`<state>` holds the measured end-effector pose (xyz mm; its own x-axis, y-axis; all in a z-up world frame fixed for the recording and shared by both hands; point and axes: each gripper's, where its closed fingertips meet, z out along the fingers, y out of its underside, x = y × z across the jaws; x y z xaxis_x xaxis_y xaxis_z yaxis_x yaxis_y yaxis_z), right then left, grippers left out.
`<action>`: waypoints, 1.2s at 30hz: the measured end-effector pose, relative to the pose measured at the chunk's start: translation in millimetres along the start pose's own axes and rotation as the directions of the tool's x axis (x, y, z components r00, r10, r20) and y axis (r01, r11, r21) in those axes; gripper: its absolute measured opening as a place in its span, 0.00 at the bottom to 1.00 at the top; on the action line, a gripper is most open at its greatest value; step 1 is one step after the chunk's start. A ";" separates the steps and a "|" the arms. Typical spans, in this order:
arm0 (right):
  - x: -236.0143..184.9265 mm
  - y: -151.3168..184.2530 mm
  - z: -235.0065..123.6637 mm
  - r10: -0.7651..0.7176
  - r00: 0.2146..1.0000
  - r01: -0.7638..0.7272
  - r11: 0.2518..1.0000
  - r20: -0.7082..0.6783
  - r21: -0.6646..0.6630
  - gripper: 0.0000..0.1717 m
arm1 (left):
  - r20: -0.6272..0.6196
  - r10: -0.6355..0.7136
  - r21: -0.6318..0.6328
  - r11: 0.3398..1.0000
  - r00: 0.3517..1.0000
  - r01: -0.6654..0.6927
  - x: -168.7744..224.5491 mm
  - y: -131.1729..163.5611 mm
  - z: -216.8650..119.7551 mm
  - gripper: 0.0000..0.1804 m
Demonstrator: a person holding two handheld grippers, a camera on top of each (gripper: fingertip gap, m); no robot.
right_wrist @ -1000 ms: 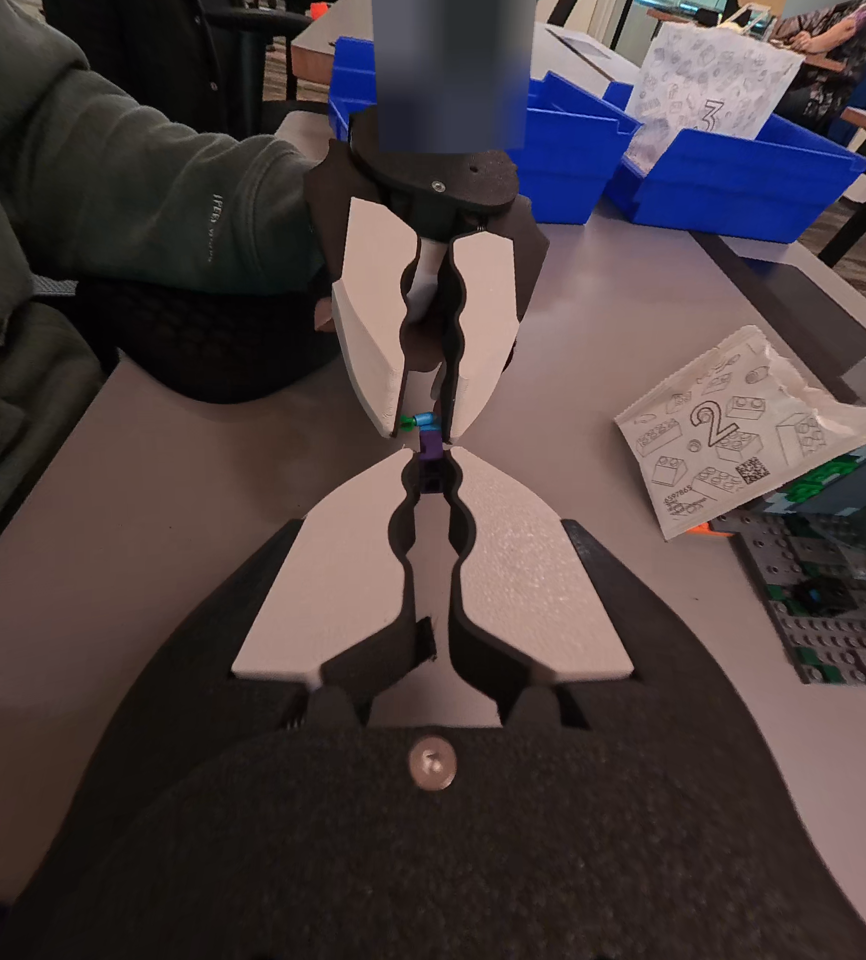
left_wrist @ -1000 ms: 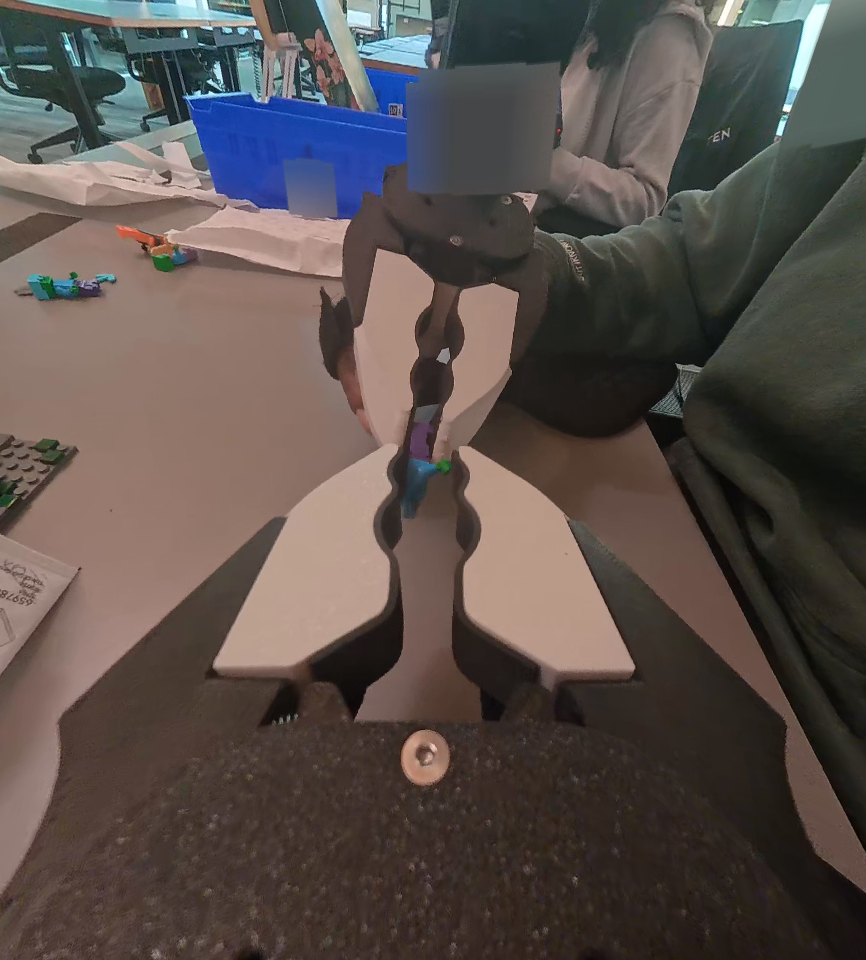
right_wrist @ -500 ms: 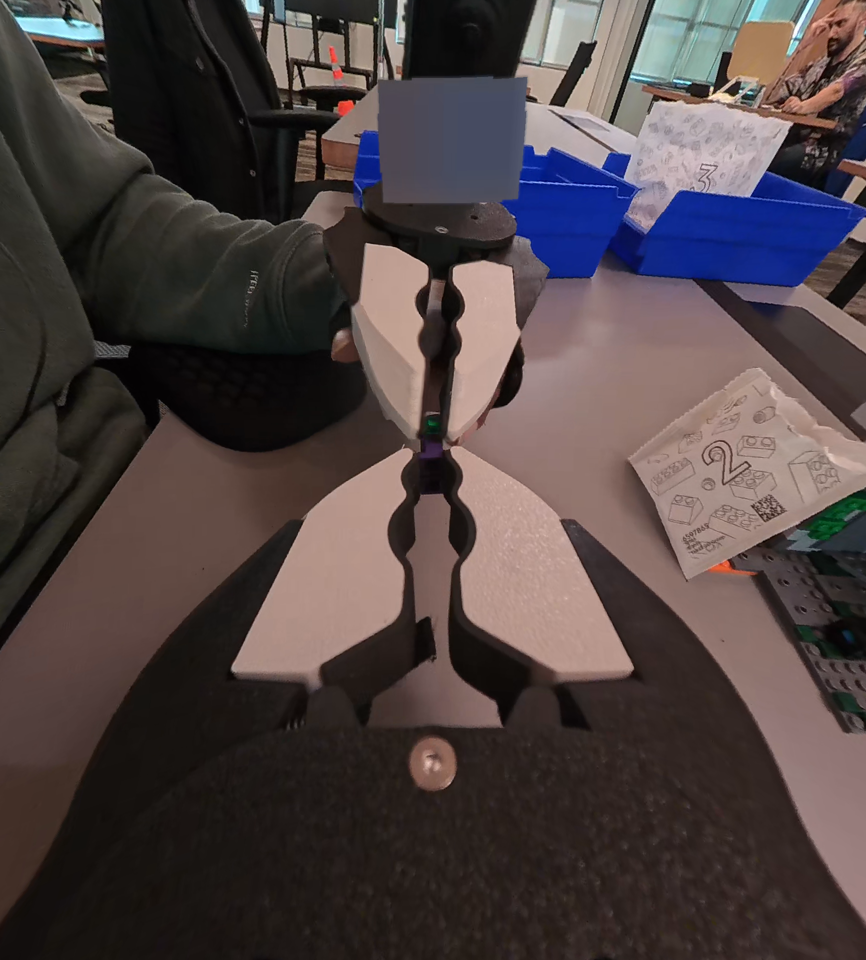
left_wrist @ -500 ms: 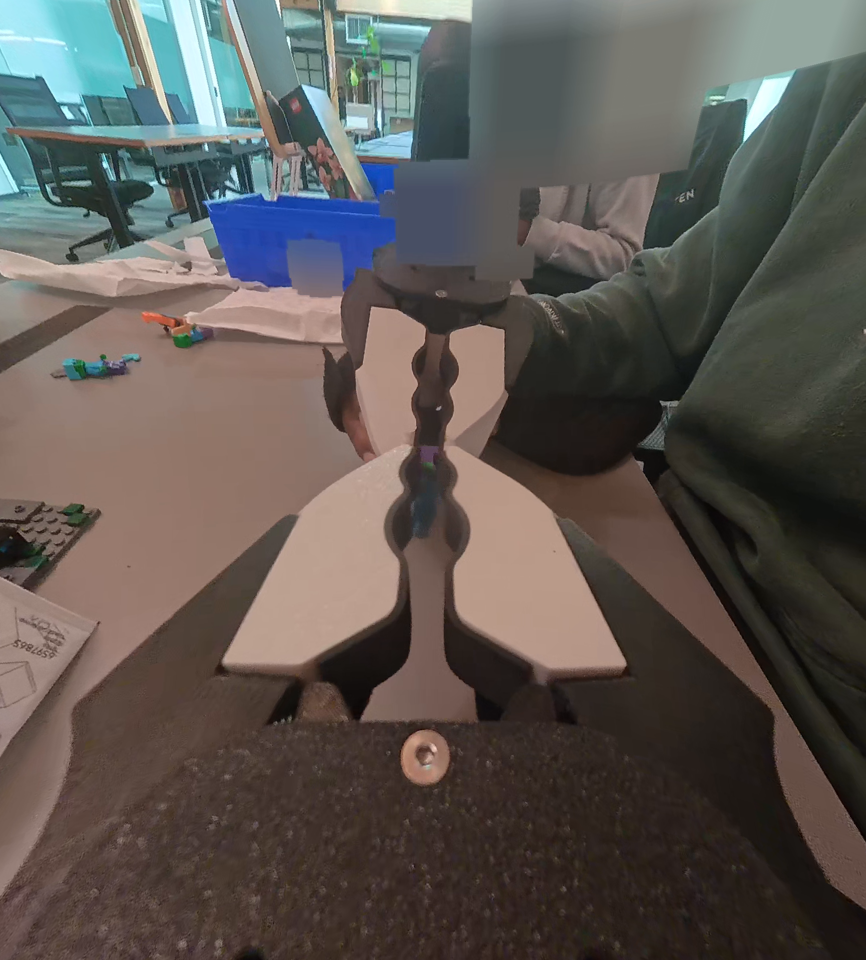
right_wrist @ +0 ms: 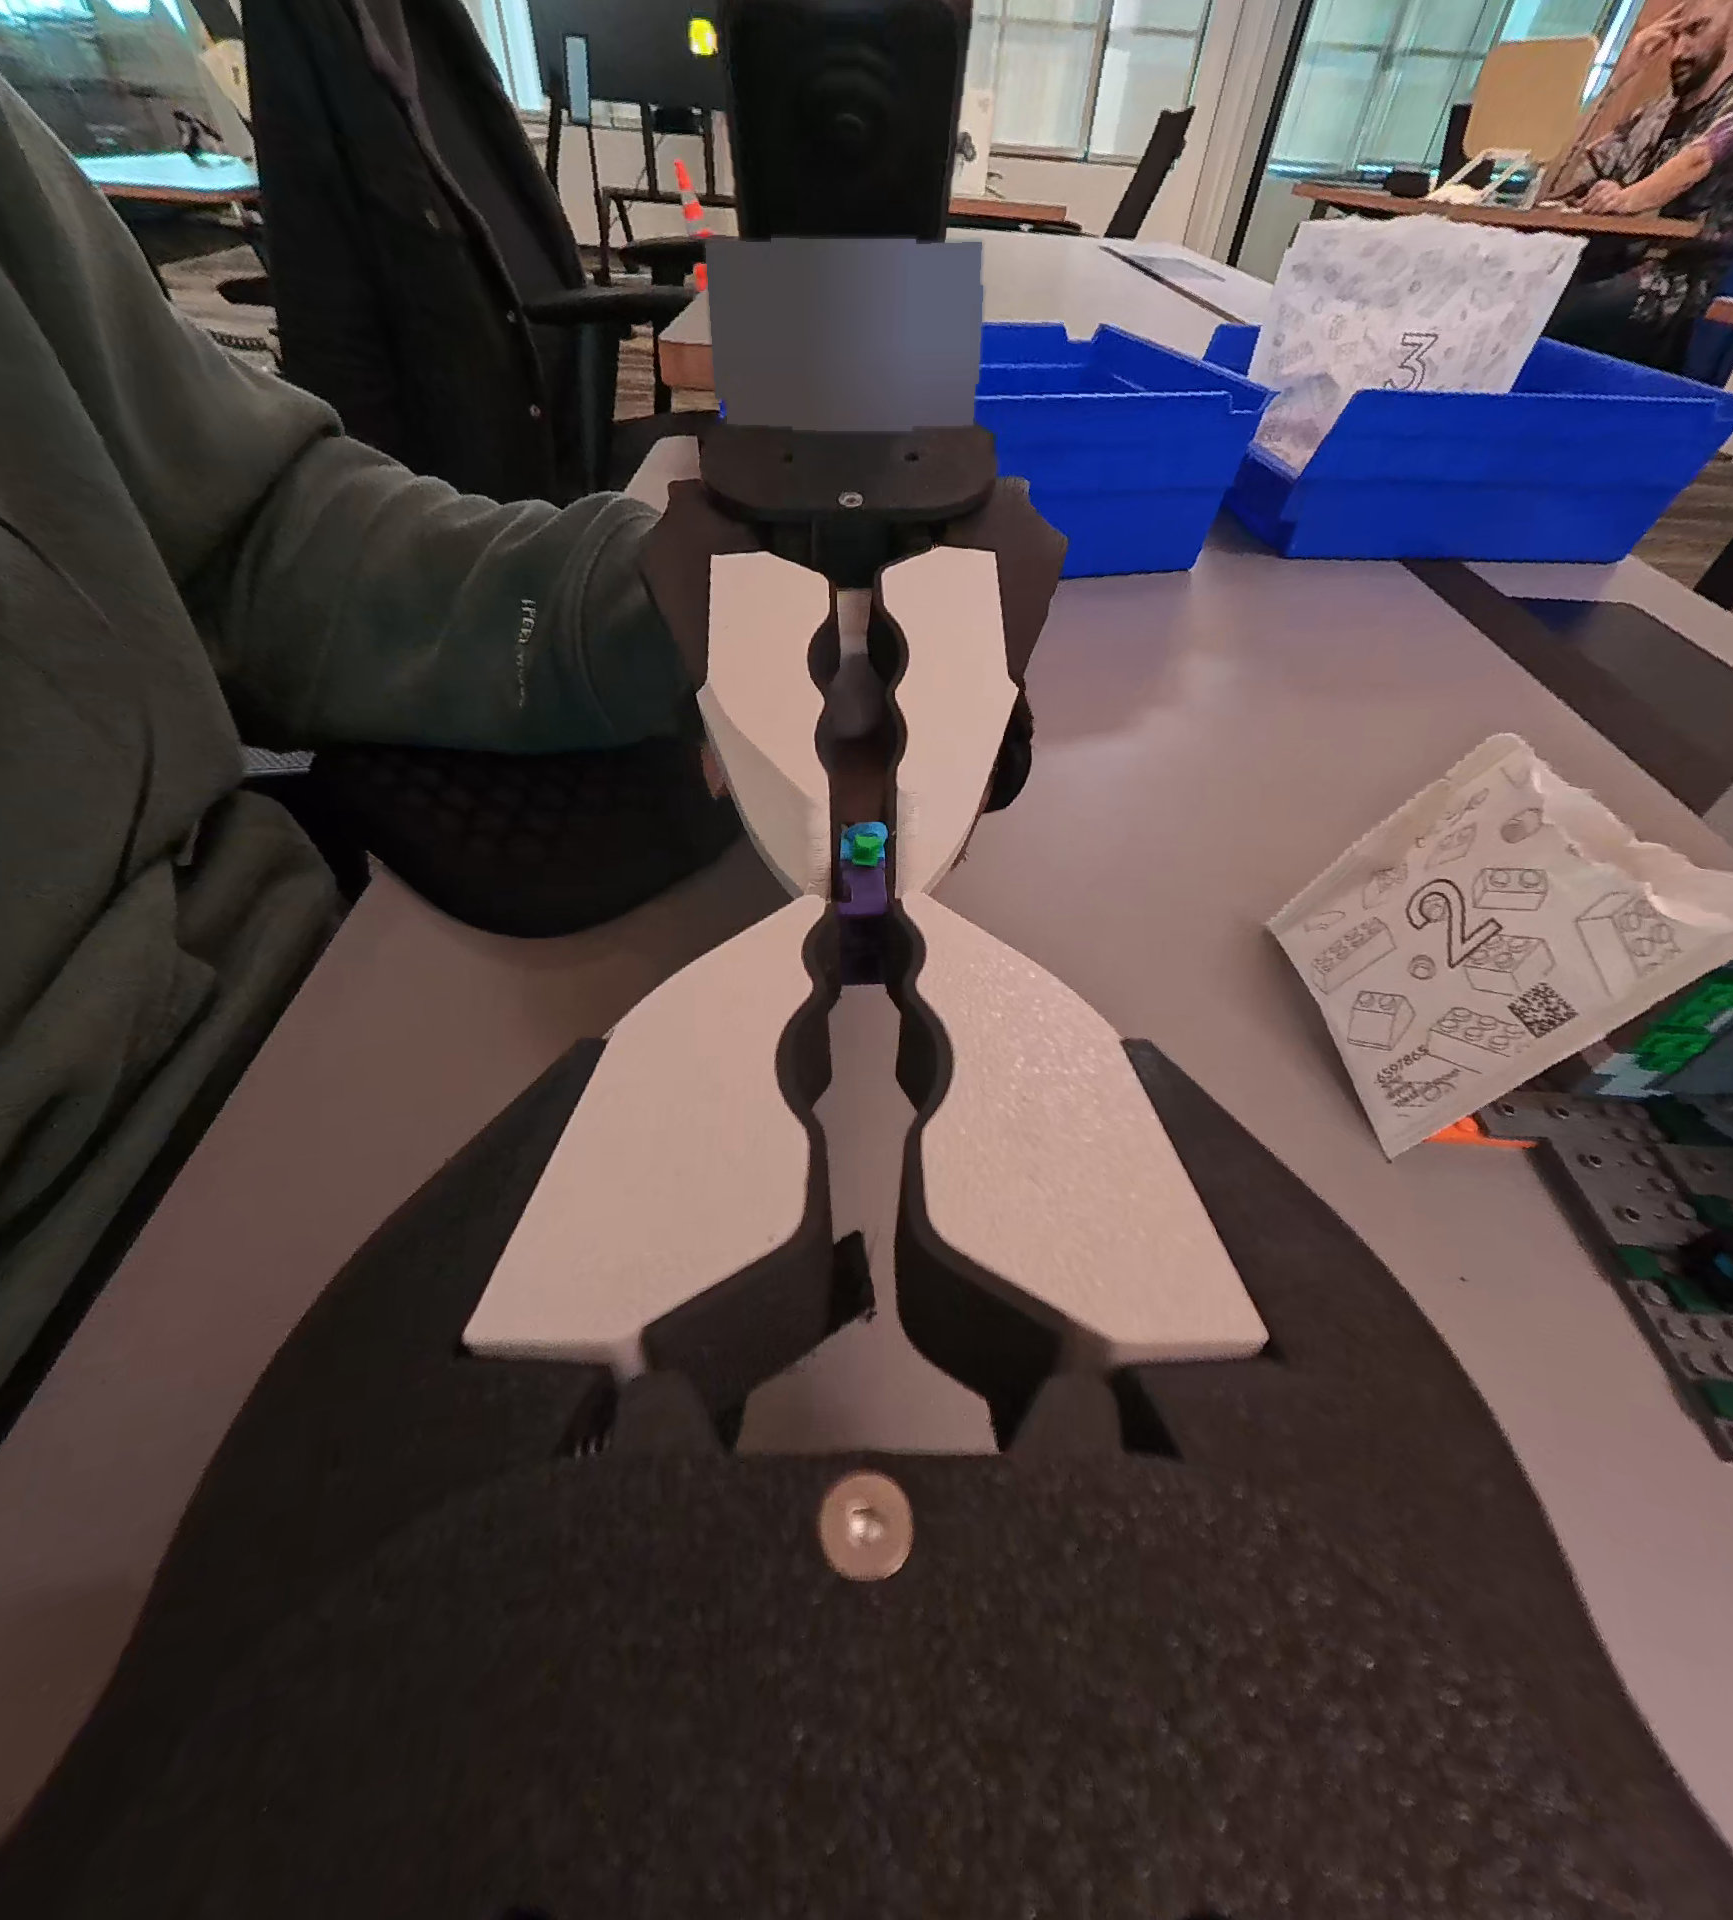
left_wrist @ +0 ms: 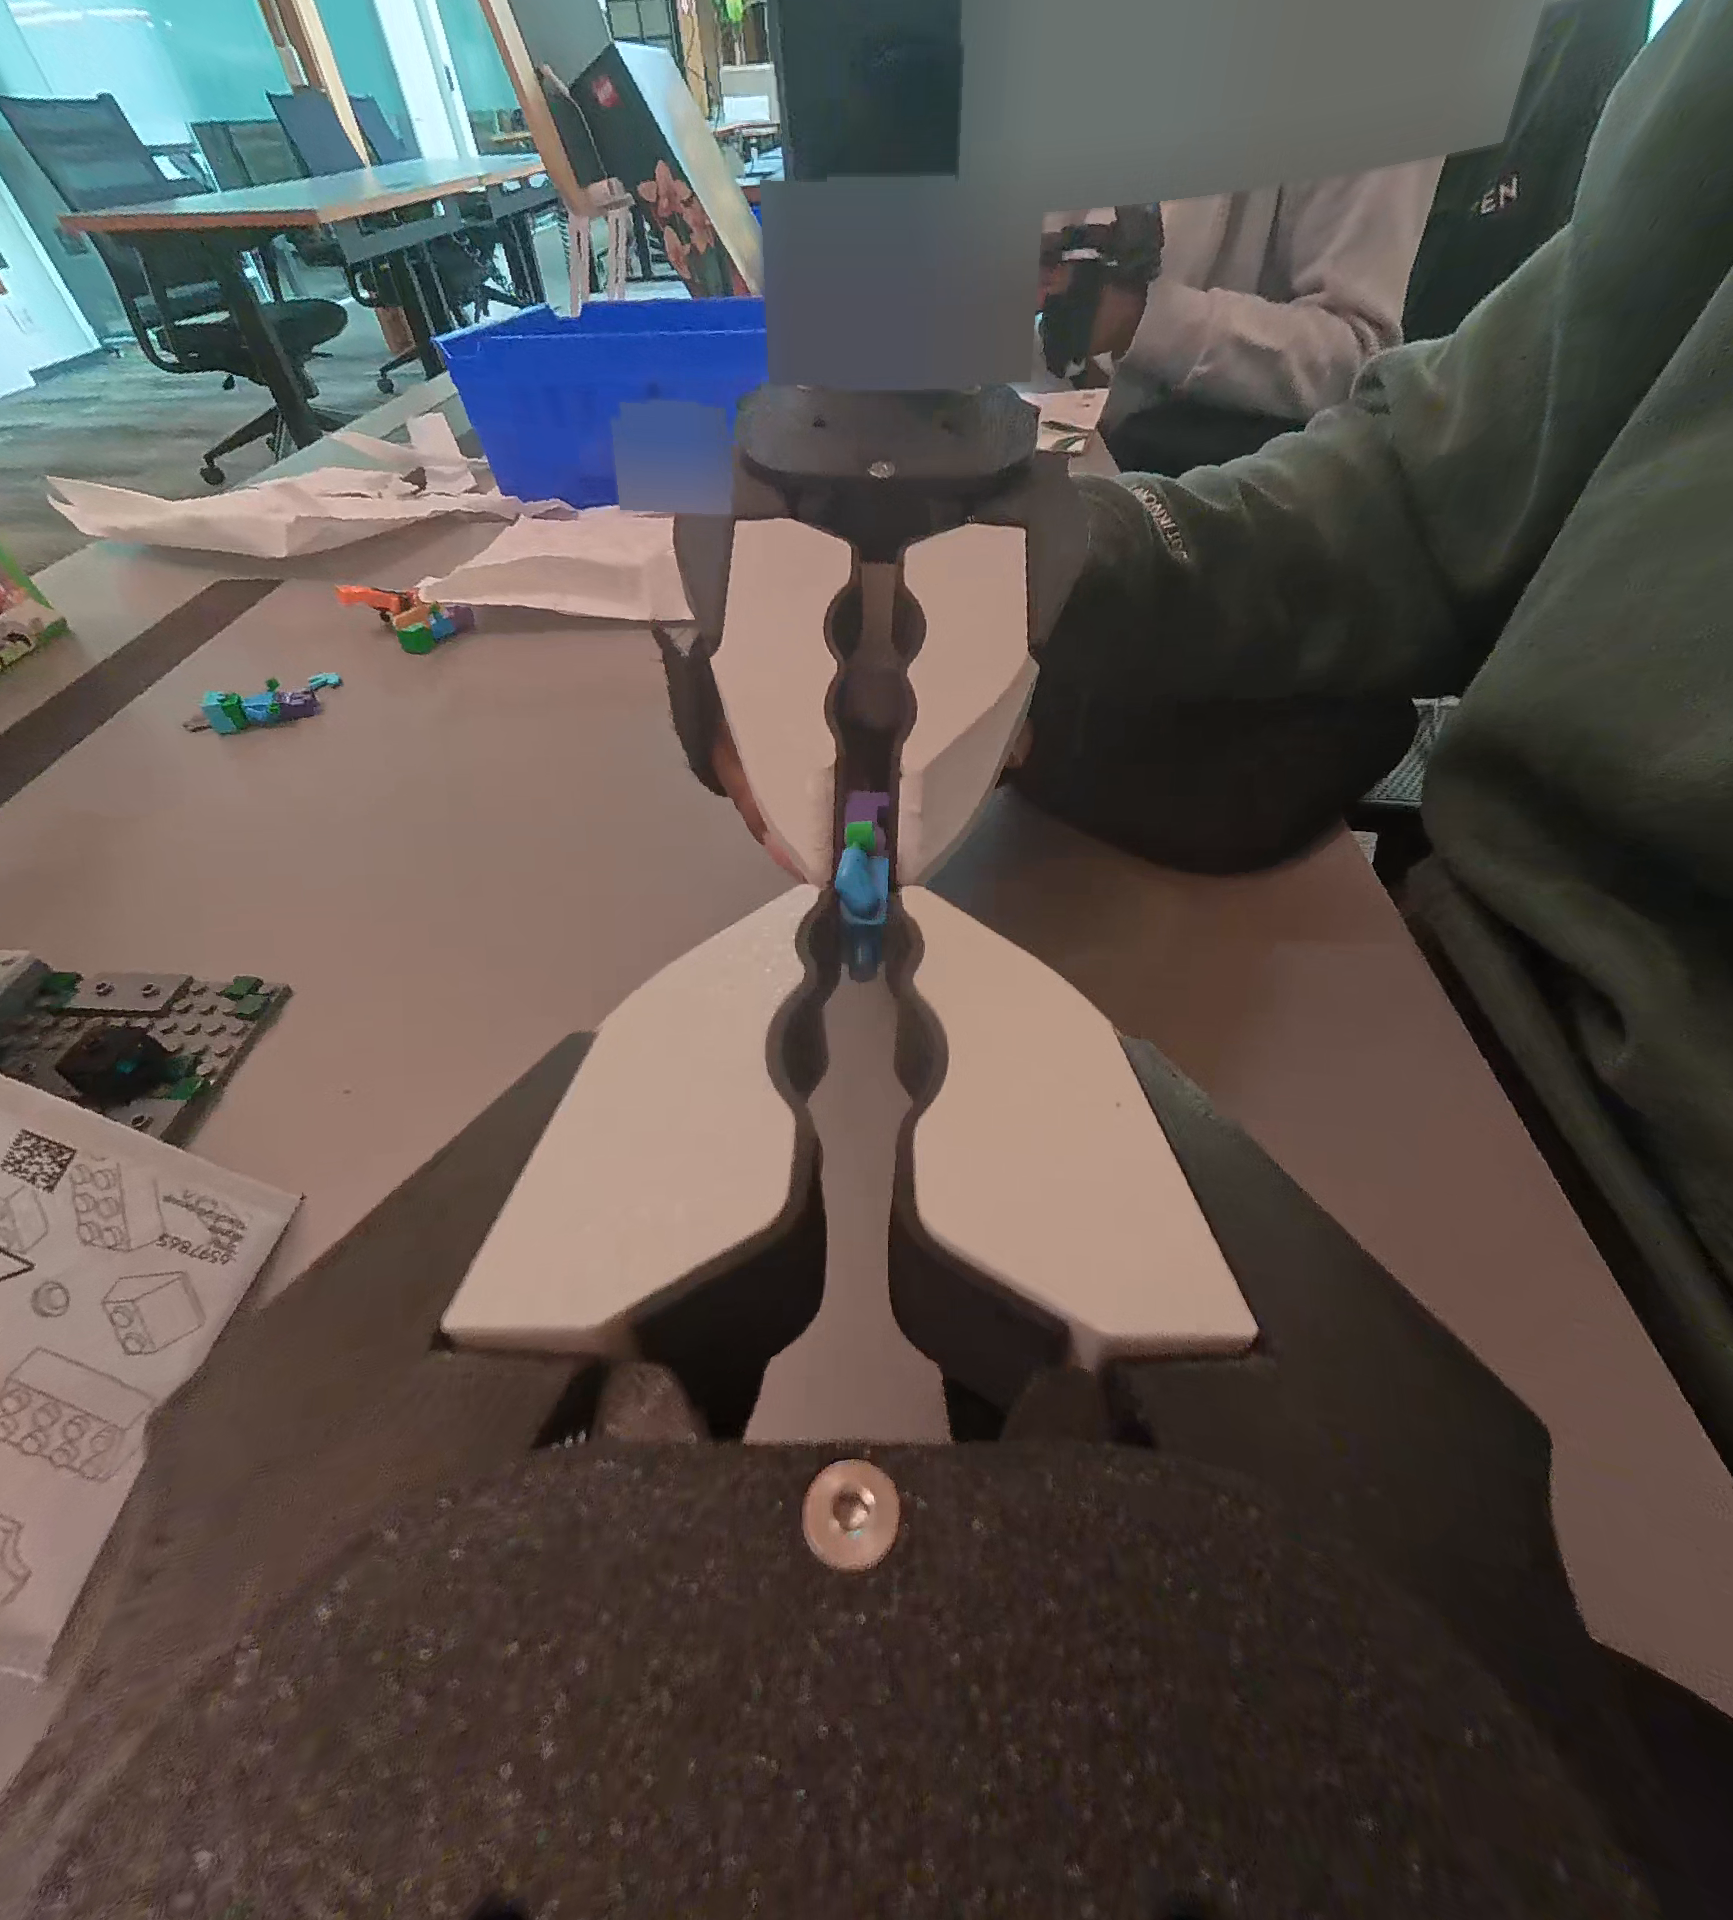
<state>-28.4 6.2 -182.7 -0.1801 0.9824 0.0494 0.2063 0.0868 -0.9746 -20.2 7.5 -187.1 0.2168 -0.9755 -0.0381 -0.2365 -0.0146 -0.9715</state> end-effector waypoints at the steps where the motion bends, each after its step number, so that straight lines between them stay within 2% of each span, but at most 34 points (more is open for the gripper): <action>1: -0.1 -0.9 -0.3 0.009 1.000 -0.009 1.000 0.006 0.003 0.04 | 0.002 0.007 0.002 1.000 1.000 -0.007 0.1 -1.0 -0.3 0.05; 13: -1.1 -9.7 -8.5 0.030 0.998 -0.031 1.000 0.056 0.003 0.04 | -0.016 0.021 0.035 0.999 1.000 -0.020 1.0 -13.2 -0.1 0.05; 14: 1.4 -11.0 -13.5 0.031 0.998 -0.031 0.999 0.047 0.007 0.04 | -0.004 0.018 0.030 0.999 1.000 -0.018 -2.6 -12.2 -5.2 0.05; 16: 28.7 -27.2 -58.0 0.096 0.994 -0.088 0.986 -0.051 0.145 0.04 | 0.076 -0.056 0.158 0.986 0.996 0.044 -25.0 -23.8 -45.3 0.05; 17: 36.9 -28.1 -72.5 0.093 0.991 -0.078 0.985 -0.096 0.153 0.04 | 0.085 -0.062 0.183 0.982 0.994 0.046 -28.1 -28.5 -54.8 0.05; 18: 41.8 -23.8 -71.1 0.071 0.988 -0.054 0.991 -0.136 0.125 0.04 | 0.102 -0.036 0.158 0.987 0.994 0.019 -29.4 -27.3 -49.8 0.05; 21: 40.5 0.0 -39.3 0.062 0.992 -0.063 0.998 -0.113 -0.003 0.04 | 0.064 -0.028 0.088 0.996 0.998 0.023 -26.6 -19.4 -21.8 0.05; 22: 42.7 8.6 -35.6 0.048 0.991 -0.054 0.997 -0.122 -0.048 0.04 | 0.068 -0.026 0.069 0.997 0.997 0.021 -28.1 -15.7 -20.0 0.05; 27: 48.0 33.8 -31.7 0.093 0.987 -0.109 0.987 -0.132 -0.116 0.04 | 0.130 -0.063 0.020 0.998 0.989 0.061 -38.0 4.6 -21.5 0.04; 32: 39.0 56.6 -15.8 0.035 0.992 -0.065 0.966 -0.125 -0.251 0.04 | 0.140 -0.062 -0.082 0.994 0.988 0.074 -37.8 26.2 -10.3 0.04; 36: 31.0 63.0 -7.2 0.036 0.995 -0.062 0.959 -0.095 -0.277 0.04 | 0.147 -0.054 -0.111 0.991 0.988 0.071 -37.5 32.4 -7.7 0.04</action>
<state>-14.1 43.3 -241.0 -0.0799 0.9962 0.0344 0.4756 0.0685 -0.8770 -43.2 42.0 -215.3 0.3661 -0.9304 -0.0195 -0.3238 -0.1077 -0.9400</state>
